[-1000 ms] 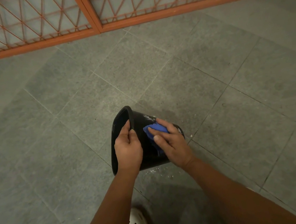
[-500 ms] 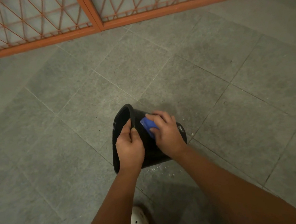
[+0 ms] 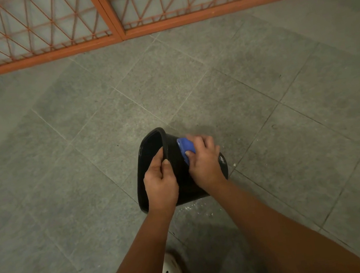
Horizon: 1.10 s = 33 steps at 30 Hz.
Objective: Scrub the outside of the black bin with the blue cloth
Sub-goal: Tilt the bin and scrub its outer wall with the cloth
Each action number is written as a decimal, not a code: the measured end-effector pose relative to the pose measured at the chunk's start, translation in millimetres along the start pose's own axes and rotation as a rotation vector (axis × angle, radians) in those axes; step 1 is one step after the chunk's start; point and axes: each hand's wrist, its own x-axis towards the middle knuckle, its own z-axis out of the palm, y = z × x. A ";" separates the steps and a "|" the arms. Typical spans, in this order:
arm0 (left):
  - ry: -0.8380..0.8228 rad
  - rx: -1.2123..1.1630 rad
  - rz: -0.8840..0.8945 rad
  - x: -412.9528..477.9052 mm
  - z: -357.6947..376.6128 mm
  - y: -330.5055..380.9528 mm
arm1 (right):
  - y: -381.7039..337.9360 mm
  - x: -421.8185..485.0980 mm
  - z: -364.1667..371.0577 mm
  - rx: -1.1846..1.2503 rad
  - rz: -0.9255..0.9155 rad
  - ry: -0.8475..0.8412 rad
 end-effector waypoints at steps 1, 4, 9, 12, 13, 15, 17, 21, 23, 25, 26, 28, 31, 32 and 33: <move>0.000 -0.002 -0.004 0.2 -0.4 -0.5 | 2.2 -4.6 -0.8 -0.019 0.047 0.020; -0.019 -0.021 -0.043 2.6 -3.4 -1.9 | -0.5 -29.3 2.3 -0.025 -0.022 -0.001; 0.000 -0.027 -0.082 4.0 -6.6 -1.7 | -8.6 -10.0 -3.5 0.036 -0.219 -0.111; -0.008 0.008 -0.110 9.3 -7.9 1.3 | -2.1 1.4 -7.5 -0.006 -0.203 -0.051; -0.011 0.015 -0.139 12.1 -7.9 3.8 | 0.4 -2.2 -7.0 -0.007 -0.188 -0.016; -0.014 0.023 -0.212 17.1 -7.5 9.9 | 2.3 -14.4 -5.6 0.018 -0.150 0.036; -0.013 -0.005 -0.259 19.1 -6.8 12.7 | 0.8 -26.8 -3.2 0.040 -0.149 0.037; -0.018 -0.021 -0.180 16.0 -4.5 6.7 | -5.3 -31.6 1.4 0.015 -0.294 0.022; -0.017 -0.043 -0.168 13.0 -1.7 6.3 | -10.2 -17.5 0.6 0.020 -0.269 0.022; 0.006 -0.093 -0.183 10.6 1.6 7.0 | -8.4 -2.3 0.7 0.004 -0.202 0.040; 0.015 -0.115 -0.182 8.9 3.2 8.0 | -6.1 1.2 -0.5 -0.011 -0.169 0.041; 0.025 -0.142 -0.174 6.8 4.2 10.3 | -2.3 -2.8 -1.9 -0.049 -0.116 0.037; 0.010 -0.143 -0.179 6.7 4.6 12.0 | -4.0 -19.1 -2.4 -0.055 -0.098 0.040; -0.005 -0.144 -0.168 5.9 4.4 13.0 | -7.1 -22.6 -3.4 -0.028 -0.126 0.037; -0.021 -0.138 -0.150 5.0 4.4 14.5 | -10.3 -22.7 -4.4 -0.001 -0.164 0.030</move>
